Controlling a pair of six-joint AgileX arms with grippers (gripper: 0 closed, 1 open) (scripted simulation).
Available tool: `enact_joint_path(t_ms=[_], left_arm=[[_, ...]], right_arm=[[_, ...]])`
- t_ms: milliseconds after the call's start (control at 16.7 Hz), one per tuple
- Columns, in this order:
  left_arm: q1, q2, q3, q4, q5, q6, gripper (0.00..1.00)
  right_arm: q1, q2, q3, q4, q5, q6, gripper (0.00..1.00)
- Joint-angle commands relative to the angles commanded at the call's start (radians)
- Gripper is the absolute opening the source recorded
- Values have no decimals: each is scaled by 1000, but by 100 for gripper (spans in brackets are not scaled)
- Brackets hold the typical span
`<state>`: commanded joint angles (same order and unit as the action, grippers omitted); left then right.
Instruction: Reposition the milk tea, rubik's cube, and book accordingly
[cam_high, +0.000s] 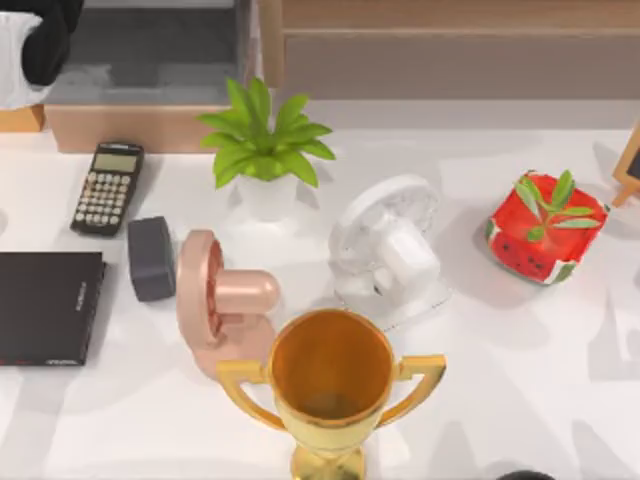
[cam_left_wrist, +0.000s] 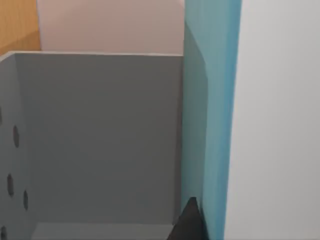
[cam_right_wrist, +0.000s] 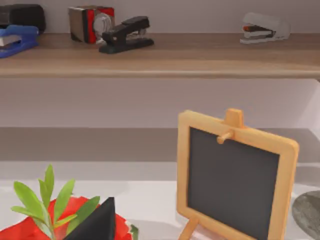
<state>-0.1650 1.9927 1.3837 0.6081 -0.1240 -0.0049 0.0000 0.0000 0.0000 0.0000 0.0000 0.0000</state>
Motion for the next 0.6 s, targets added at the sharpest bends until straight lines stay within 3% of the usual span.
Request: enact_joint_path(t_ms=[600], left_arm=[[-1,-40,-22,-19,-4,2,0]], right_arm=[[0,0,0,0,0,0,100]])
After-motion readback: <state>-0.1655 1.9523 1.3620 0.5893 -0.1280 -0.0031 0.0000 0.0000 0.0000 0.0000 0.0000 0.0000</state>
